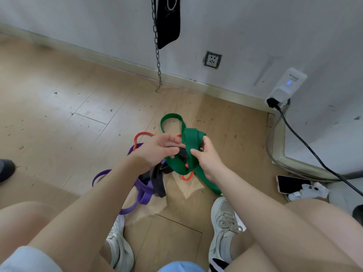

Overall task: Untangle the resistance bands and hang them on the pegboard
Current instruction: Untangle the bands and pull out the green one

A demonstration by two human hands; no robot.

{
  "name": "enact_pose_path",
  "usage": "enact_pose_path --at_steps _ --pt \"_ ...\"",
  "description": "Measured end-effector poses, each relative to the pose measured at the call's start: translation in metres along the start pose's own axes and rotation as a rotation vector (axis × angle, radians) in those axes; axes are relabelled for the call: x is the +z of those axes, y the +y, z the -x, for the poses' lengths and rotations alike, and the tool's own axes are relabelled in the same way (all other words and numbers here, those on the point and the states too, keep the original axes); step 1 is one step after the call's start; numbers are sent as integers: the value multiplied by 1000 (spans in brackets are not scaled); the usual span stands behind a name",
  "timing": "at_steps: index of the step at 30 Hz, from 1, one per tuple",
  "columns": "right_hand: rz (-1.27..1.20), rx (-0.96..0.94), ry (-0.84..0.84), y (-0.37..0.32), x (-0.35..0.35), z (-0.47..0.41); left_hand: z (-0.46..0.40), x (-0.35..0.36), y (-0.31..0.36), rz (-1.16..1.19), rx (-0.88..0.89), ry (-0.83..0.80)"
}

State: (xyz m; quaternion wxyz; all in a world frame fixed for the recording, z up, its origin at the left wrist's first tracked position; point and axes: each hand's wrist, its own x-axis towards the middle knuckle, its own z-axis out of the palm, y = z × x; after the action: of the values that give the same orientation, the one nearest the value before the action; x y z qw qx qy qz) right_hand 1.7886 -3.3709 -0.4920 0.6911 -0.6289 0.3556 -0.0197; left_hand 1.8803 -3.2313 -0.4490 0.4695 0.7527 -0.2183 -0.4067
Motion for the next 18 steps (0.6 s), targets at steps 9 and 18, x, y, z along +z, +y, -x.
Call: enact_pose_path --at_steps 9,18 --pt "177 39 258 11 -31 -17 10 -17 -1 916 84 284" --pt "-126 -47 236 -25 -20 -12 -2 -28 -23 -107 -160 91"
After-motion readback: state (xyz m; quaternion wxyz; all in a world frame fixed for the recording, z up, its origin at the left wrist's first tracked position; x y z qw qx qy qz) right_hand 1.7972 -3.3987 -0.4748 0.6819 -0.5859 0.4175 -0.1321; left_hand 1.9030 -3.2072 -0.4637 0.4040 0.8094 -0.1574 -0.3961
